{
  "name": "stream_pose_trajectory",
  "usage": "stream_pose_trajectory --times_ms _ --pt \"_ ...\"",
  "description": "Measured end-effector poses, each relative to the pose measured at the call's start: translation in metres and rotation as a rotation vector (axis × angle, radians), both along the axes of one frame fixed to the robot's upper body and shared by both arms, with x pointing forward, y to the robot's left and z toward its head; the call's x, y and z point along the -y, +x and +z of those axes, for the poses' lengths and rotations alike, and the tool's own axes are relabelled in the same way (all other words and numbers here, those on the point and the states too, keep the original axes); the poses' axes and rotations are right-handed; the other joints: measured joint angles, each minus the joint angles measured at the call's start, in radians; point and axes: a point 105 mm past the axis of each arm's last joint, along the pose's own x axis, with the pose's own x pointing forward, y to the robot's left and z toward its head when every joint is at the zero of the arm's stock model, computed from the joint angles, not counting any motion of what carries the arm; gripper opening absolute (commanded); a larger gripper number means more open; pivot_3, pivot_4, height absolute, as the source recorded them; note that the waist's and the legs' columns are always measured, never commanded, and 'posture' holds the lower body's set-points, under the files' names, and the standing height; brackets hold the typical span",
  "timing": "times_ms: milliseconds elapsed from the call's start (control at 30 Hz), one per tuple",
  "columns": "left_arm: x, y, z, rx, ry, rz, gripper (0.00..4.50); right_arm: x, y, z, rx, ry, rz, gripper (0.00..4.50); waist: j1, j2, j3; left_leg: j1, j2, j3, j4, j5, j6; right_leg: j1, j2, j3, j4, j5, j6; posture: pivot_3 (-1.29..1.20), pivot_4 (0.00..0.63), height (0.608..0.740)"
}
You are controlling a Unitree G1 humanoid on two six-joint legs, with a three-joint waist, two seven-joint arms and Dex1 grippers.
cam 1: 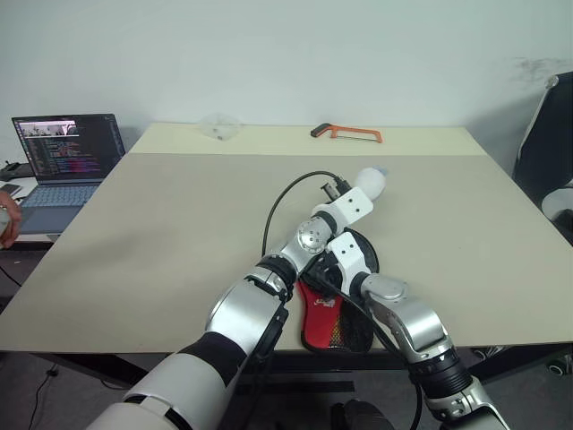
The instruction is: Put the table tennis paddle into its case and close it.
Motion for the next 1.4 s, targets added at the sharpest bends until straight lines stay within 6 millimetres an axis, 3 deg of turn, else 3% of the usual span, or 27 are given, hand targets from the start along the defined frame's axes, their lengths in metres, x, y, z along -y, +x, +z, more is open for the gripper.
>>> stream_pose_trajectory --times_ms 233,533,933,1133,1400 --pt "0.015 -0.016 -0.013 -0.178 0.022 -0.216 0.29 0.001 0.0 -0.003 -0.015 -0.007 -0.005 4.5 0.001 0.001 -0.001 0.004 0.0 -0.001 0.0 0.0 0.0 0.007 0.001 -0.002 -0.002 -0.001 0.001 0.0 0.15 0.74" --pt "0.004 -0.015 -0.017 -0.242 0.084 -0.258 0.29 -0.005 -0.001 -0.003 -0.022 0.005 0.008 4.5 -0.007 0.001 -0.001 0.005 0.001 -0.002 0.0 0.0 0.0 0.009 0.002 -0.002 -0.003 -0.001 0.001 0.0 0.15 0.74" --pt "-0.011 -0.013 -0.025 -0.325 0.136 -0.28 4.41 -0.01 0.0 -0.003 -0.032 0.011 0.022 4.5 -0.011 0.001 -0.001 0.005 0.003 -0.002 -0.001 0.0 0.0 0.009 0.002 -0.001 -0.002 -0.001 0.001 0.0 0.15 0.74" --pt "-0.033 -0.002 -0.021 -0.275 0.163 -0.203 4.47 -0.01 0.0 -0.003 -0.037 0.016 0.019 4.5 -0.01 0.001 -0.002 0.006 0.002 -0.002 0.0 0.0 0.0 0.01 0.002 -0.001 -0.002 -0.001 0.001 0.0 0.15 0.74" --pt "-0.049 -0.004 0.001 -0.227 0.107 -0.3 4.47 -0.009 0.0 -0.003 -0.039 0.025 0.017 4.5 -0.01 0.001 -0.002 0.007 0.003 -0.002 0.0 0.0 0.0 0.01 0.001 -0.001 -0.002 -0.001 0.001 0.0 0.15 0.74"
